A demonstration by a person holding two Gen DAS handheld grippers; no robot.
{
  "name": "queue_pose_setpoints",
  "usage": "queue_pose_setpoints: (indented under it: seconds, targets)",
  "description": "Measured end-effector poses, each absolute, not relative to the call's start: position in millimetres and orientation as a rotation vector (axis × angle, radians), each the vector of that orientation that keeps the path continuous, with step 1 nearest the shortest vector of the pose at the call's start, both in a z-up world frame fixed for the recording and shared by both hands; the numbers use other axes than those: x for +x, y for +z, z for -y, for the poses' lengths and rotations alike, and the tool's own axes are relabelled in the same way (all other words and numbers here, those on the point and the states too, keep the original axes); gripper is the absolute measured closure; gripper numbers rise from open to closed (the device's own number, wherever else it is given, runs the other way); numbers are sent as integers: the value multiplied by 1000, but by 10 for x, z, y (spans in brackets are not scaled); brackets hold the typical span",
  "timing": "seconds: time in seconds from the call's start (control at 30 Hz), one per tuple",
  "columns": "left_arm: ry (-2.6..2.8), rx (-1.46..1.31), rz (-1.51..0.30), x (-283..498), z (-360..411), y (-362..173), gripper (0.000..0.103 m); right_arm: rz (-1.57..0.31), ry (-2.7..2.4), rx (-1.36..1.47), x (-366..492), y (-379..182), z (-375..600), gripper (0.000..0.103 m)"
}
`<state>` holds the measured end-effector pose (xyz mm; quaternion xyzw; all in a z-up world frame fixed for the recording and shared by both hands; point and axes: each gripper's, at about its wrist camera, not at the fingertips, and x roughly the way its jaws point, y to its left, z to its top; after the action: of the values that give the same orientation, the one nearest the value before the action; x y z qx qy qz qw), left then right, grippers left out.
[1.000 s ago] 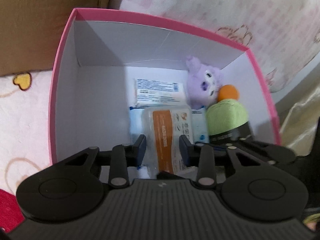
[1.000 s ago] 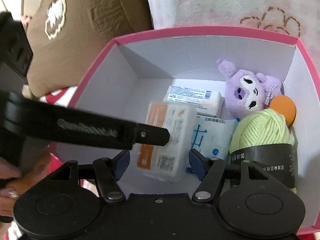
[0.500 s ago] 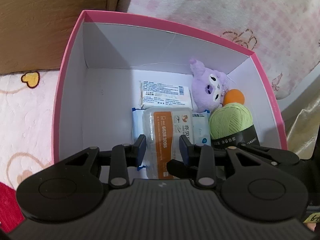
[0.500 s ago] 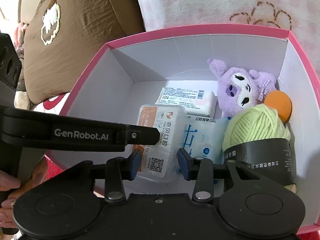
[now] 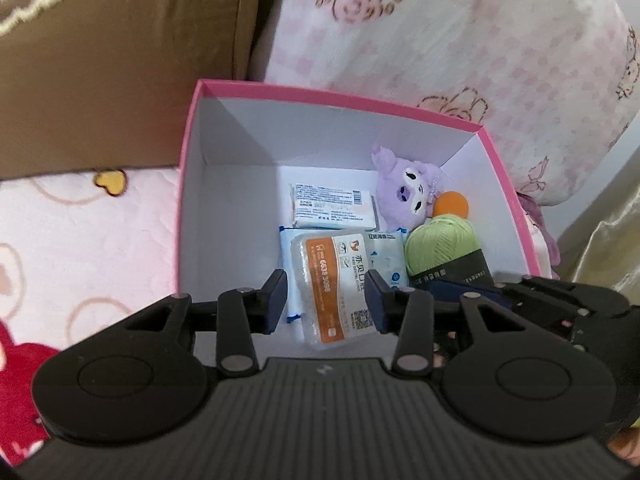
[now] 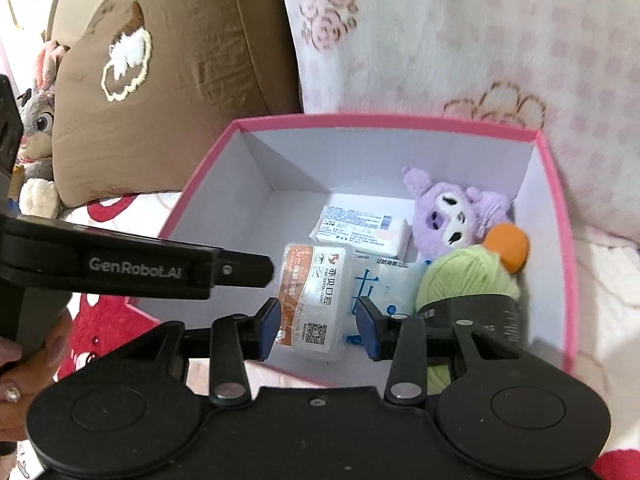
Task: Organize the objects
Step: 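Withdraw the left tool up and back from the pink box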
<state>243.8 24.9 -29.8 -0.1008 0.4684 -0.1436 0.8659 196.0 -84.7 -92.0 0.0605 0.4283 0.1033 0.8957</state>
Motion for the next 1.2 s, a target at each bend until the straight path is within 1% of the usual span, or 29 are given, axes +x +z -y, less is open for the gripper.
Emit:
queue_pose_setpoints:
  seconds: [0.03,0.1,0.2,0.43,0.53,0.7,0.87,1.03,1.2]
  targets:
    - [-294,-197,-981,2401,-255,-246,59,-886,214,119,1926,-875,846,56]
    - [-284,-181,-985,2337,-271,-158,53,-879,213,111,1861,-775,833,55]
    - [-279,-182,-976,2224,-322,-10,49,-869,212,108,1738,-638,858,54]
    - [-239,-122,-980,1949,-358,263,43,-857,198,116,1450,-361,892,52]
    - [-229,-92,-1001,1846,-373,358,42,-864,200,133,1332,-277,897,52]
    - [-216,-39,-989,1628,-404,554,34,-856,197,133,1126,-127,881,51]
    - [-234,-15,-976,1404,-423,661,32,-851,175,134,942,-16,907,40]
    - [-243,-26,-979,1212,-452,669,32,-847,152,126,748,39,941,33]
    - [-226,-32,-982,1064,-462,636,30,-852,130,110,576,61,979,29]
